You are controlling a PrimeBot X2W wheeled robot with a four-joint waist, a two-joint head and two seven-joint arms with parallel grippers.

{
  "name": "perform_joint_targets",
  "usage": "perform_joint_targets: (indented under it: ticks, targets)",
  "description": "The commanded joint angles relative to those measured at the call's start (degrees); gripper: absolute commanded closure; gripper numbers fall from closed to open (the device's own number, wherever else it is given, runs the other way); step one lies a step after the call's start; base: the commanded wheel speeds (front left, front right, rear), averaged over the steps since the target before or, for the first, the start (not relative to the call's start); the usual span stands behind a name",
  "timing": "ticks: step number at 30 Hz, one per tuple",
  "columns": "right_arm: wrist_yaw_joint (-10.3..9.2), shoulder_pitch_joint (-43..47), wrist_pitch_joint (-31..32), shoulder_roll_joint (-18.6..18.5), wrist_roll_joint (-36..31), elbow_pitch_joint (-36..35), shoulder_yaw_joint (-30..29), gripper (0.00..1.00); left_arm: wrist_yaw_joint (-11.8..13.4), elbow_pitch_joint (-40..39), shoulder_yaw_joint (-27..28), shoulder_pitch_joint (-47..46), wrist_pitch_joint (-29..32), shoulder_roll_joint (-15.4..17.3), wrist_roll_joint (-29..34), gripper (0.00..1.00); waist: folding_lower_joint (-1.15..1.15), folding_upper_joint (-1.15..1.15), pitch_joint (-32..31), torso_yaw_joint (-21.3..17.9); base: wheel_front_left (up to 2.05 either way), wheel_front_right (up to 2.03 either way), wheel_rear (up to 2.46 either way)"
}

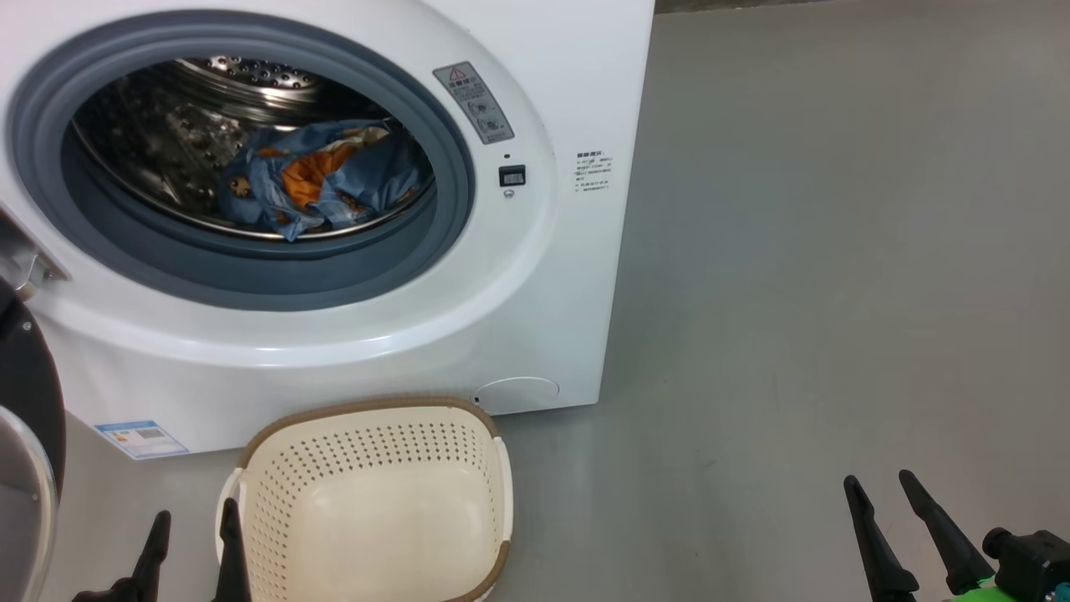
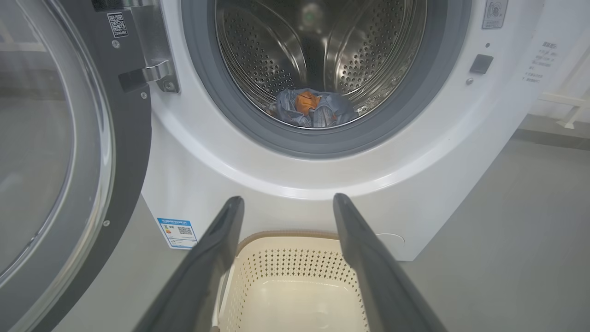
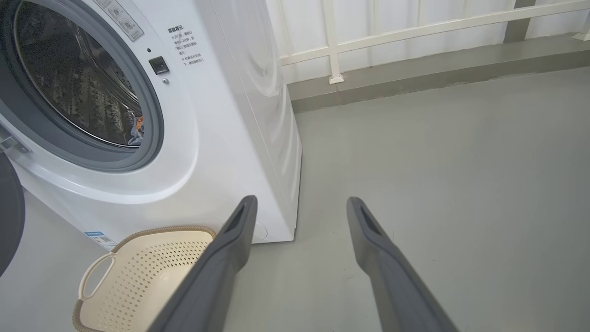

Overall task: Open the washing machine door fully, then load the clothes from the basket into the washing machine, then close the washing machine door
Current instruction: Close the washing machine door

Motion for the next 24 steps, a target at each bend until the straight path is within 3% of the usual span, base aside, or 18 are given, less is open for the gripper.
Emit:
perform_joint_targets:
  ticks: [1, 24]
  targets:
    - [0.17, -0.4, -0.3, -1.0, 0.8, -1.5, 1.2, 0.0, 0.0, -1.6, 1.7, -0.7, -0.4, 0.6, -0.5, 0.0, 0.0, 0.0, 0.1, 0.0, -0.09, 0.09, 0.0]
    - [0.17, -0.7, -0.3, -0.9, 0.9, -1.7, 1.0, 0.0, 0.3, -2.8, 0.6, -0.8, -0.4, 0.6, -1.0, 0.0, 0.0, 0.0, 0.4, 0.4, -0.95, 0.95, 0.0]
